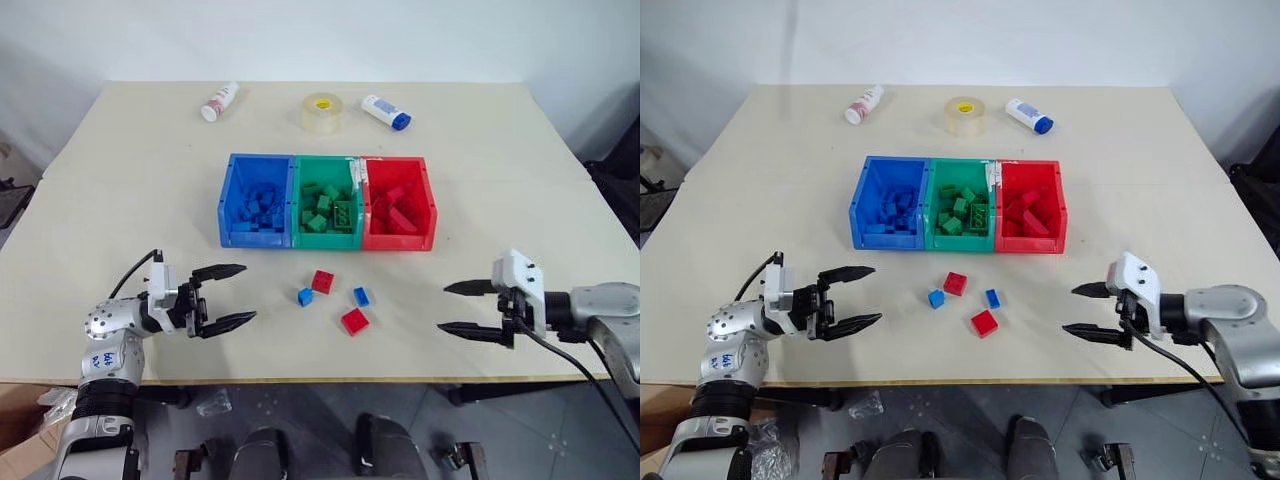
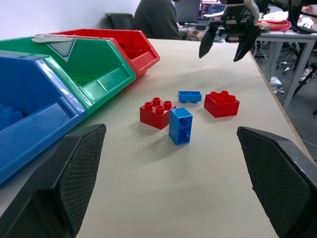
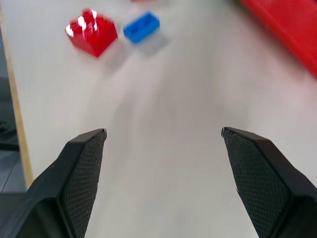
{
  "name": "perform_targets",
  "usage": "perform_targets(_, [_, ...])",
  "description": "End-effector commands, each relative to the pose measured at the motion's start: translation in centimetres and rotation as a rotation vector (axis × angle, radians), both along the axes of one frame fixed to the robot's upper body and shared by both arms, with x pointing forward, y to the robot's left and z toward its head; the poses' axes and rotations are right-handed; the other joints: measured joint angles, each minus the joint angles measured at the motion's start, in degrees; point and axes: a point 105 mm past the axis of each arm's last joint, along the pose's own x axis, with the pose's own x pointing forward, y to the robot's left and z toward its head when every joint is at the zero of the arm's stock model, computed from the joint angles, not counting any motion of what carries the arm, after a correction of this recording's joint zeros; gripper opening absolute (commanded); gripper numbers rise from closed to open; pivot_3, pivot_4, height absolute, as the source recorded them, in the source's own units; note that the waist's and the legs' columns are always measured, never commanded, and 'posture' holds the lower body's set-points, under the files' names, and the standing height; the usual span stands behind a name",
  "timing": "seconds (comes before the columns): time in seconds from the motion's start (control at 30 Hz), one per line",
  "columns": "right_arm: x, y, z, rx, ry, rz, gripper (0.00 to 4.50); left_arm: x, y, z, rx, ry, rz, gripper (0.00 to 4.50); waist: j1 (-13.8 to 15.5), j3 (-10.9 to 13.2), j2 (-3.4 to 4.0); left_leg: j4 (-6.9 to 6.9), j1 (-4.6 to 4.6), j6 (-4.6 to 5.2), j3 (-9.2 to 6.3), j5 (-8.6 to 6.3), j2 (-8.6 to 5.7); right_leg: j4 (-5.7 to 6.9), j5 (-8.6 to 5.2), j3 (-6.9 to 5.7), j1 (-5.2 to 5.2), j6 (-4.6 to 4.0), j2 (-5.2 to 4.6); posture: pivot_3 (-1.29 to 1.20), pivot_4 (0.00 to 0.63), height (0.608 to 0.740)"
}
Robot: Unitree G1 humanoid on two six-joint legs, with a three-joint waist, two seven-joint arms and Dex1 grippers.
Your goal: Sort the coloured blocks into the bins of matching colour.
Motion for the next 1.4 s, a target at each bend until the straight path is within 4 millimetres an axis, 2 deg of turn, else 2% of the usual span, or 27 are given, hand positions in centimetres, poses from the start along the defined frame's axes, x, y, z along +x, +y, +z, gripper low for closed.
perform_targets(0.03, [-0.8,2.4,1.3,0.006,-0.040,0.080,3.89,0.0,0.2,0.7,0.005,-0.036,0.000,4.50,0.12,0.00,0.00,0.00,0.00,0.00,-0.01,0.00,0.00,0.01,0.00,0.00,0.00,0.00,0.00,0.00,0.150,0.740])
perform_targets(0.23, [-0.7,7.9,0.5,0.044,-0.046,0.214,3.89,-0.3,-0.4,0.6,0.001,-0.036,-0.021,4.50,0.09,-0.01,-0.02,0.05,-0.02,0.01,-0.03,0.00,0.00,0.00,0.00,-0.01,0.01,0.00,-0.01,0.00,0.150,0.740])
perform_targets(0.37, [-0.1,10.3,-0.1,0.041,-0.051,0.293,3.89,-0.8,-0.6,0.6,0.006,-0.033,-0.035,4.50,0.17,-0.01,-0.01,0.04,-0.06,0.01,-0.04,-0.01,0.00,0.00,0.00,-0.03,-0.01,0.00,-0.01,0.00,0.150,0.740])
perform_targets(0.53, [0.7,13.0,-0.8,-0.010,-0.066,0.421,3.89,-1.1,-0.6,0.6,0.010,-0.036,-0.031,4.50,0.11,-0.01,-0.02,0.07,-0.06,0.02,-0.04,-0.01,-0.01,0.02,0.00,-0.03,0.00,0.00,-0.01,0.00,0.150,0.740])
perform_targets(0.7, [1.0,14.1,-2.3,-0.072,-0.048,0.515,3.89,-1.6,-0.7,0.5,0.003,-0.039,-0.020,4.50,0.08,-0.01,-0.02,0.07,-0.06,0.02,-0.04,-0.01,-0.01,0.03,0.00,-0.04,0.00,0.00,-0.01,0.00,0.150,0.740])
perform_targets(0.9, [1.4,14.2,-2.5,-0.075,-0.048,0.528,1.97,-2.4,-0.6,0.3,-0.003,-0.035,0.006,4.50,0.09,-0.01,-0.01,0.07,-0.05,0.01,-0.03,-0.01,0.00,0.06,0.00,-0.03,-0.01,0.00,-0.01,0.00,0.150,0.740])
perform_targets(1.0, [1.6,14.0,-1.4,-0.037,-0.071,0.512,1.55,-2.6,-0.4,0.2,-0.001,-0.030,0.014,4.50,0.14,-0.01,-0.01,0.08,-0.05,0.01,-0.03,-0.01,0.00,0.06,0.00,-0.03,0.00,0.00,-0.01,0.00,0.150,0.740])
perform_targets(1.17, [2.4,13.8,2.6,0.119,-0.136,0.406,1.49,-2.4,-0.3,0.2,-0.004,-0.026,0.017,4.50,0.16,-0.01,-0.01,0.08,-0.05,0.02,-0.04,-0.01,0.00,0.06,0.00,-0.03,-0.01,0.00,-0.01,0.00,0.150,0.740])
perform_targets(1.3, [5.3,12.1,6.3,0.212,-0.243,0.216,1.49,-1.9,-0.6,0.2,-0.009,-0.022,0.005,4.50,0.15,-0.01,-0.01,0.08,-0.05,0.01,-0.04,-0.01,0.00,0.07,0.00,-0.03,-0.01,0.00,-0.01,0.00,0.150,0.740])
perform_targets(1.4, [8.8,9.9,8.6,0.227,-0.352,0.035,1.49,-1.5,-0.9,0.2,-0.011,-0.021,-0.009,4.50,0.09,-0.01,-0.01,0.08,-0.05,0.01,-0.02,-0.01,0.00,0.07,0.00,-0.03,-0.01,0.00,-0.01,0.00,0.150,0.740])
